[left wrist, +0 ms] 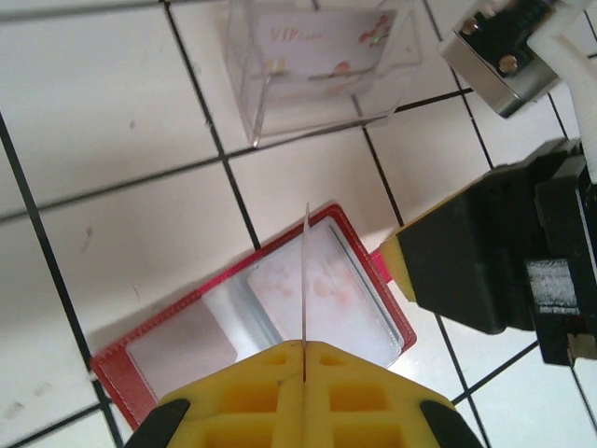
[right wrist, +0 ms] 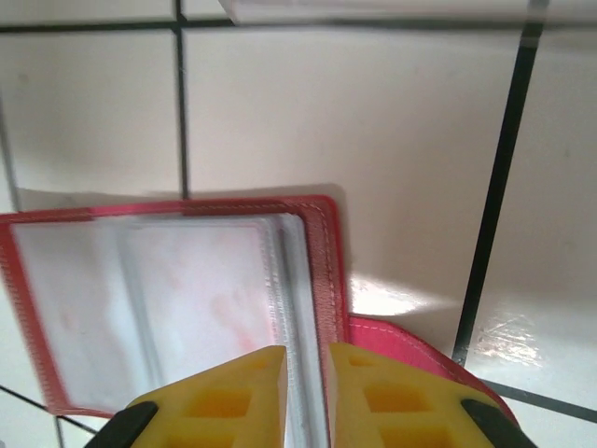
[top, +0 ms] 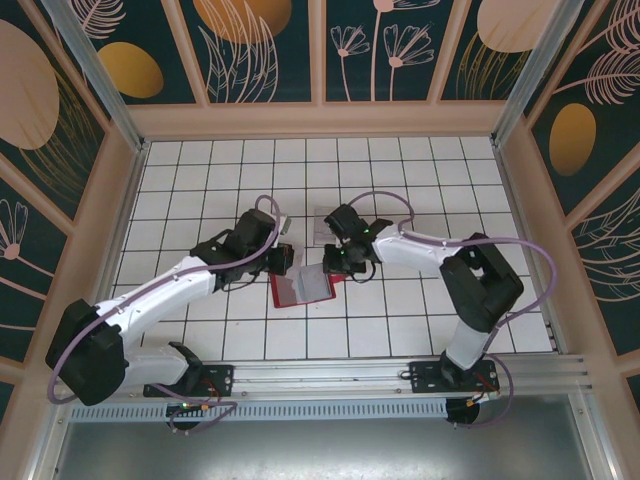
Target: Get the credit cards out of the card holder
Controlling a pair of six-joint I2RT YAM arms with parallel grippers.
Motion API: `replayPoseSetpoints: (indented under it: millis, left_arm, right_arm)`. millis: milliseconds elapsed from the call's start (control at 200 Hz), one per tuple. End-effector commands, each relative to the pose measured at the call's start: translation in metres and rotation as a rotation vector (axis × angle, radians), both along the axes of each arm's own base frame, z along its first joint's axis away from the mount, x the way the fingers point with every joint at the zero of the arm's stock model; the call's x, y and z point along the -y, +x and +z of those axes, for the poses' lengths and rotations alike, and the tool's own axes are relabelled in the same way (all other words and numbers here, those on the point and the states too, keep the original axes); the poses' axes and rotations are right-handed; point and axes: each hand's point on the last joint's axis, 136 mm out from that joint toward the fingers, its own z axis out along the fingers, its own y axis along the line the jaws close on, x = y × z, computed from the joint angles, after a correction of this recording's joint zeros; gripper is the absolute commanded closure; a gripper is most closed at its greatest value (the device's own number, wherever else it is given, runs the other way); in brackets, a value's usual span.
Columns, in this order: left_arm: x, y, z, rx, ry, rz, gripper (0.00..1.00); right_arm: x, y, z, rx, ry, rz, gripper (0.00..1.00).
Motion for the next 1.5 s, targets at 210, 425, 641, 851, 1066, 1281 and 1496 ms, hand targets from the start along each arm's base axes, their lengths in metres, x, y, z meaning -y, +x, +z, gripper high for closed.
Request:
replayPoseSetpoints:
  millis: [210, 425, 641, 851, 1066, 1281, 1496]
  left_arm:
    - [0.006, 0.021, 0.037, 0.195, 0.198, -0.239, 1.00]
    - [0.019, 0.032, 0.060, 0.360, 0.258, -0.412, 1.00]
    - [0.038, 0.041, 0.063, 0.426, 0.322, -0.596, 1.00]
    - [0.061, 0.052, 0.054, 0.426, 0.386, -0.808, 1.00]
    - [0.077, 0.053, 0.033, 0.368, 0.437, -1.076, 1.00]
    - [0.081, 0.068, 0.007, 0.274, 0.526, -1.224, 1.00]
    - [0.092, 0.090, -0.012, 0.221, 0.549, -1.261, 1.00]
  right_arm:
    - [0.022, 0.034, 0.066, 0.168, 0.051, -0.063, 0.81]
    - [0.047, 0.044, 0.088, 0.234, 0.073, -0.106, 0.81]
    - [0.068, 0.052, 0.097, 0.271, 0.059, -0.132, 0.81]
    - [0.088, 0.055, 0.100, 0.301, 0.027, -0.164, 0.81]
    - [0.117, 0.058, 0.109, 0.332, 0.014, -0.221, 0.81]
    - [0.140, 0.051, 0.112, 0.342, 0.008, -0.275, 0.81]
    - [0.151, 0.046, 0.111, 0.335, 0.014, -0.310, 0.80]
